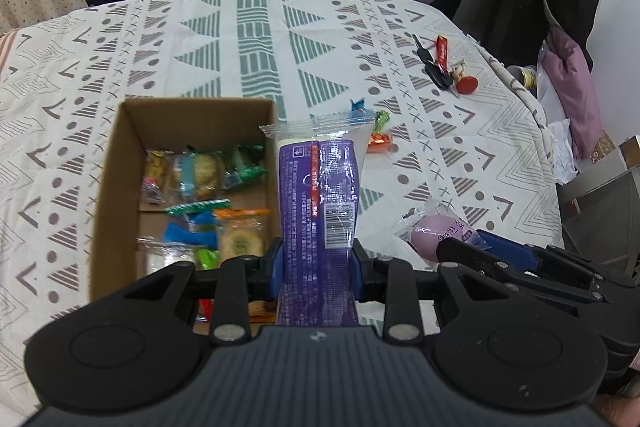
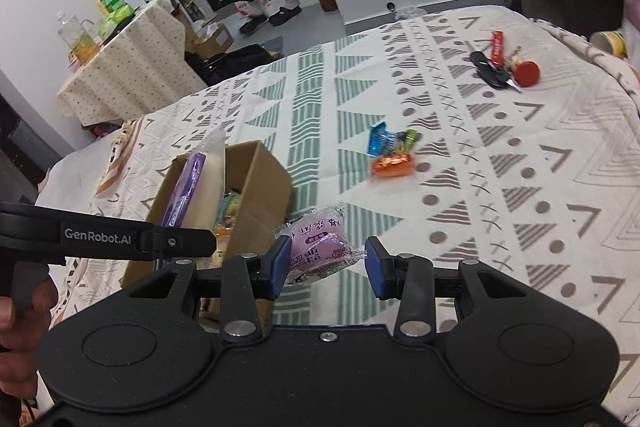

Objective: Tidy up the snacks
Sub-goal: 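Carry the purple bar and pink candy pack into the box and open both grippers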

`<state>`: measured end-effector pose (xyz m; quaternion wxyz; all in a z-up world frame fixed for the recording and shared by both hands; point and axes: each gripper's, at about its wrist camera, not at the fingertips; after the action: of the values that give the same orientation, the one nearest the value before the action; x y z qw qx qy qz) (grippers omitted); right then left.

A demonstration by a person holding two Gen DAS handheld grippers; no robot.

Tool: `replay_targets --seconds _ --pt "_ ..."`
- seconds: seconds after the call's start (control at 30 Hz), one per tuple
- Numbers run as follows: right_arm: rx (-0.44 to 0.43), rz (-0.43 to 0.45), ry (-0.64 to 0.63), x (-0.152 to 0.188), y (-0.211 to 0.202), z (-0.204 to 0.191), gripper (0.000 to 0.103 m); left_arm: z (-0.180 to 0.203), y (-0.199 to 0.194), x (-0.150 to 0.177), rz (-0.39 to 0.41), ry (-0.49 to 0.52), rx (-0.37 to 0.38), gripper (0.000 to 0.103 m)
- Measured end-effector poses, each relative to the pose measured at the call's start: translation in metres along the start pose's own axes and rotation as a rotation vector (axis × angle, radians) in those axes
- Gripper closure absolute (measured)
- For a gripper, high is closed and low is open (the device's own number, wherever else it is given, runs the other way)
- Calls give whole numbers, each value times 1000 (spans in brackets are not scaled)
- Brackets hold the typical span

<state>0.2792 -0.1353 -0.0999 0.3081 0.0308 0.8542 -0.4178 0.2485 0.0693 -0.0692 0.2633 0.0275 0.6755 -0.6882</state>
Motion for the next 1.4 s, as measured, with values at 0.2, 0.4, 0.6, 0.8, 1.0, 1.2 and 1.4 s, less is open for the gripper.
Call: replay_targets --seconds 0.2,0.4,0.6,0.8,1.0,1.2,1.4 --pt "-8 -43 -10 -7 12 -19 64 -26 -3 -4 9 -29 -9 72" --pt "-24 -77 -41 -13 24 -43 64 -55 1 -4 4 -82 -10 72" --pt "-31 -107 -72 -21 39 -64 64 -82 9 -6 -5 -121 -14 72" --pt "-32 -132 -92 -31 55 -78 64 -104 20 -11 -19 -149 -15 72" --pt "-34 -152 -100 -39 74 -86 64 -119 32 -19 -32 -161 -20 72" --pt "-45 -165 -111 -48 95 -94 64 -130 42 -26 -37 -186 -54 68" --pt "-53 -167 -116 -54 112 -100 61 -133 49 -28 -70 -197 -47 64"
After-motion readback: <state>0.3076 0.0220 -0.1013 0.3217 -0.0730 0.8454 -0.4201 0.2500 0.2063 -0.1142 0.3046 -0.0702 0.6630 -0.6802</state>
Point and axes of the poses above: each gripper's, at about its wrist camera, not at the fingertips, and y roughly the way its jaws point, z to its right, x to its underside, and after that the axes turned 8 degrees about -x, right-handed
